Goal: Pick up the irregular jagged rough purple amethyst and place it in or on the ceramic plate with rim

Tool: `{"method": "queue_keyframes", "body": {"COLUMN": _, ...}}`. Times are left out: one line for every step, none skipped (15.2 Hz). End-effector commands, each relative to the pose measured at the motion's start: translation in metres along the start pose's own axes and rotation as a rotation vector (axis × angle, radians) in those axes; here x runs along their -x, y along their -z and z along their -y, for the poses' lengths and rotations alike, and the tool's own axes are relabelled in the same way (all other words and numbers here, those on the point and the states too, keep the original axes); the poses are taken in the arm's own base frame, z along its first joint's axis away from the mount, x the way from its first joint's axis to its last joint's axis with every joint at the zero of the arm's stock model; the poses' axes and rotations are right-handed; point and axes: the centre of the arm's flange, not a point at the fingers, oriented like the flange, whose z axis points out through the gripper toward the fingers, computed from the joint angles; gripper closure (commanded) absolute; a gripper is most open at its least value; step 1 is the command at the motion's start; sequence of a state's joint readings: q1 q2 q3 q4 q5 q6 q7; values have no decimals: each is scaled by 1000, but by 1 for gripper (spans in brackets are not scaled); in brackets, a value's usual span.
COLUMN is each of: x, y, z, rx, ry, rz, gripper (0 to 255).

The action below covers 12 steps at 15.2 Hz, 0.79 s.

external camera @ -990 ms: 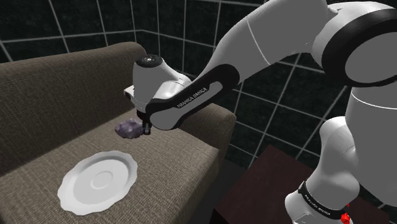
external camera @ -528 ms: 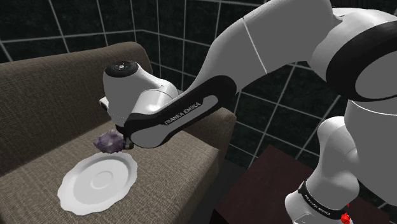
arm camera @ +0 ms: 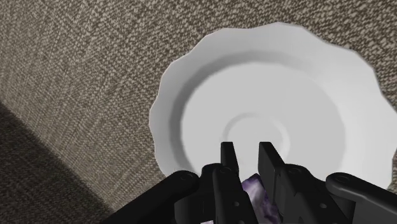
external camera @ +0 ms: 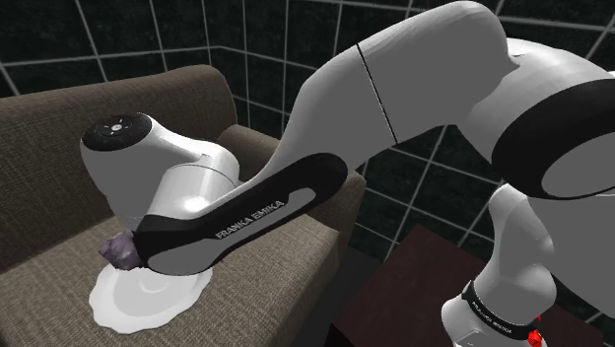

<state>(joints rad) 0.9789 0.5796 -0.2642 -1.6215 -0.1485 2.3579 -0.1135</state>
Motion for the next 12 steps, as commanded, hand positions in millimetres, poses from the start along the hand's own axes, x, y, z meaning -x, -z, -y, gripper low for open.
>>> {"method": "queue_keyframes", "body": {"x": -2, "y": -7, "z": 7, "rx": 0, "ry": -1, "rz": 0, "gripper": 255}}
{"method": "queue_keyframes", "body": {"x": -2, "y": -12, "z": 8, "rx": 0, "ry": -1, "rz": 0, "gripper": 255}}
{"method": "queue_keyframes", "body": {"x": -1, "y": -17, "z": 10, "rx": 0, "ry": -1, "rz": 0, "gripper": 255}}
{"method": "queue_keyframes", "body": {"x": -1, "y": -22, "z": 11, "rx": 0, "ry": -1, "rz": 0, "gripper": 255}}
{"method": "queue_keyframes", "body": {"x": 0, "y": -27, "z": 13, "rx": 0, "ry": -1, "rz": 0, "gripper": 255}}
{"method": "queue_keyframes", "body": {"x": 1, "y": -32, "z": 14, "rx": 0, "ry": -1, "rz": 0, "gripper": 255}}
{"method": "queue_keyframes", "body": {"x": 1, "y": -37, "z": 16, "rx": 0, "ry": -1, "rz": 0, "gripper": 255}}
{"method": "queue_keyframes", "body": {"x": 2, "y": -42, "z": 17, "rx": 0, "ry": -1, "rz": 0, "gripper": 255}}
{"method": "queue_keyframes", "body": {"x": 3, "y": -47, "z": 19, "rx": 0, "ry": -1, "rz": 0, "gripper": 255}}
{"method": "queue_keyframes", "body": {"x": 3, "y": -52, "z": 20, "rx": 0, "ry": -1, "rz": 0, "gripper": 255}}
{"method": "queue_keyframes", "body": {"x": 4, "y": -57, "z": 22, "rx": 0, "ry": -1, "rz": 0, "gripper": 255}}
{"method": "queue_keyframes", "body": {"x": 5, "y": -63, "z": 23, "rx": 0, "ry": -1, "rz": 0, "gripper": 255}}
